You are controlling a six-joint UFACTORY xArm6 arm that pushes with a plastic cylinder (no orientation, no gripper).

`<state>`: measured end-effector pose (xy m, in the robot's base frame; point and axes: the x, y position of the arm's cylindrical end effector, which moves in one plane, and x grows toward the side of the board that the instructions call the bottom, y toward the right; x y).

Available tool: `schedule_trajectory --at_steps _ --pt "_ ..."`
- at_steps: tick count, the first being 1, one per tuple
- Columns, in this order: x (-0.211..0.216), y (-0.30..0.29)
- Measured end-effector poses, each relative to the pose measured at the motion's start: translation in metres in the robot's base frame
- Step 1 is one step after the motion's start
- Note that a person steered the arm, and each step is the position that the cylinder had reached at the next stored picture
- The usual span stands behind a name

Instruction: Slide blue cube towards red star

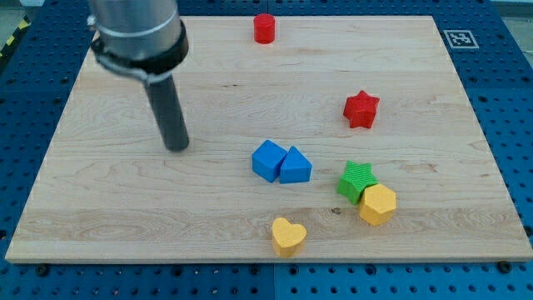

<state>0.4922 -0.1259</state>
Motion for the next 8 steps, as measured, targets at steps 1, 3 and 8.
schedule_trajectory --at_steps 1,3,8 --pt "0.033 0.014" --pt "0.033 0.047" --pt "-0.007 0.128"
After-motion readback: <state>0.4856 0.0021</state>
